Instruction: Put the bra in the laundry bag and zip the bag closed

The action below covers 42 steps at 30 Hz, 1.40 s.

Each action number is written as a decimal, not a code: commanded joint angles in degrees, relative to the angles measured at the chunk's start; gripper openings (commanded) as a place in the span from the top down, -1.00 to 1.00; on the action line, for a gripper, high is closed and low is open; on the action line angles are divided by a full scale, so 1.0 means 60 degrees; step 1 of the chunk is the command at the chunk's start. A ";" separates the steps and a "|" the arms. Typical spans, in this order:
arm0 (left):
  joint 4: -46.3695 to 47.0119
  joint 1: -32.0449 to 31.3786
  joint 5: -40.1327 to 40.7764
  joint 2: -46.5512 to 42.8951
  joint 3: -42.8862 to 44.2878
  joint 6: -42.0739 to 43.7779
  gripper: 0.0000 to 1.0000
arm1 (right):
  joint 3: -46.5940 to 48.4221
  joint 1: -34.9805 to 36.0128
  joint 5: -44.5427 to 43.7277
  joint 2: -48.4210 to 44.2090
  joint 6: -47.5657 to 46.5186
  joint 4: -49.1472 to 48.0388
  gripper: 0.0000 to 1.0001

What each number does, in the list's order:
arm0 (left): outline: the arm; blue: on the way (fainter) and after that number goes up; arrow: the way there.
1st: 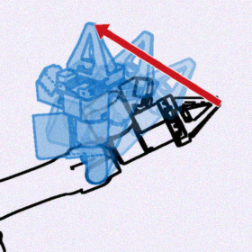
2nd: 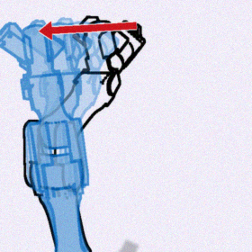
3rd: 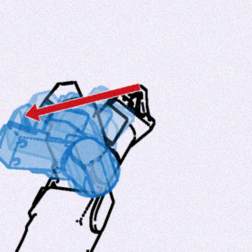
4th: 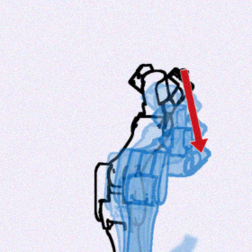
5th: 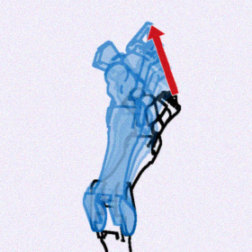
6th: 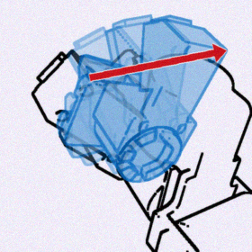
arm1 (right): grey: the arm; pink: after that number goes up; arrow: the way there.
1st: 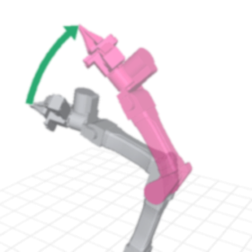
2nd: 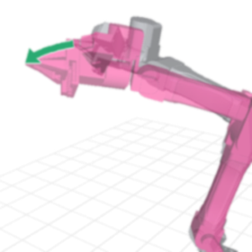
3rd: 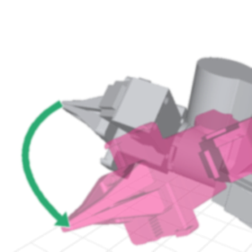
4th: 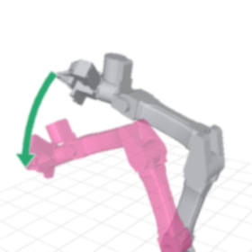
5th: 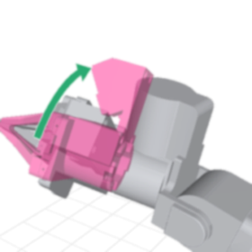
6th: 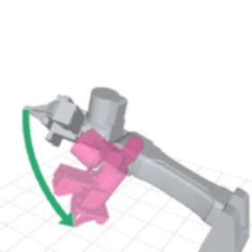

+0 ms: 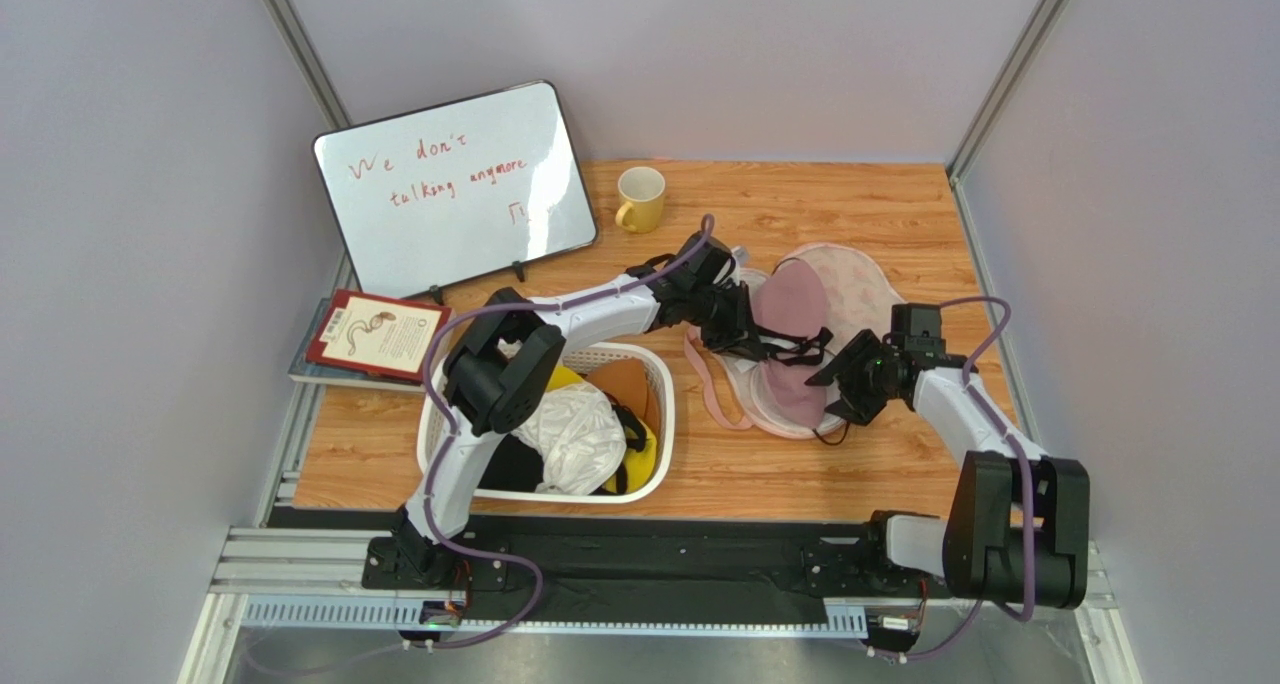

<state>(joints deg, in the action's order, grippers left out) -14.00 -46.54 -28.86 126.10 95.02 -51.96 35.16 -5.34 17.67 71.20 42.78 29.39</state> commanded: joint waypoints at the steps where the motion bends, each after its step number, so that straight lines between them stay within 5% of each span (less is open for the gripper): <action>1: -0.0565 -0.0050 0.0765 -0.0947 0.0143 0.0939 0.24 | 0.0570 -0.0032 -0.0059 0.0437 -0.0641 -0.0810 -0.05; 2: -0.0814 -0.0065 0.1347 -0.1007 0.0246 0.1159 -0.10 | 0.0615 -0.0032 -0.0088 0.0554 -0.0714 -0.0796 -0.04; 4: -0.1444 0.0066 0.1514 -0.0950 0.0770 0.1731 -0.30 | 0.0804 -0.0032 -0.0074 0.0614 -0.0831 -0.0899 0.04; 12: -0.2322 0.1194 -0.0359 0.0675 0.3129 0.2288 -0.39 | 0.2035 -0.0032 -0.0294 0.1433 -0.1739 -0.0636 0.57; 15: -0.2967 0.1224 -0.0492 0.1583 0.4507 0.2640 -0.39 | 0.2721 -0.0032 -0.0309 0.1931 -0.1945 -0.0272 0.61; 21: -0.2941 0.1210 -0.0258 0.2170 0.4773 0.2874 -0.40 | 0.3033 -0.0032 -0.0208 0.1933 -0.2267 0.0375 0.24; 32: -0.2282 0.0975 0.0020 0.2654 0.4876 0.2524 -0.22 | 0.2505 -0.0018 0.0263 0.0790 -0.2326 0.0683 0.20; 42: -0.2076 0.0990 0.0196 0.3225 0.5198 0.1938 -0.30 | 0.2724 -0.0018 0.0322 -0.0118 -0.2282 0.1005 0.20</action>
<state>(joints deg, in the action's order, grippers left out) -28.05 -40.60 -28.40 144.59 123.61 -38.57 50.39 -5.34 18.79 73.36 29.93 34.44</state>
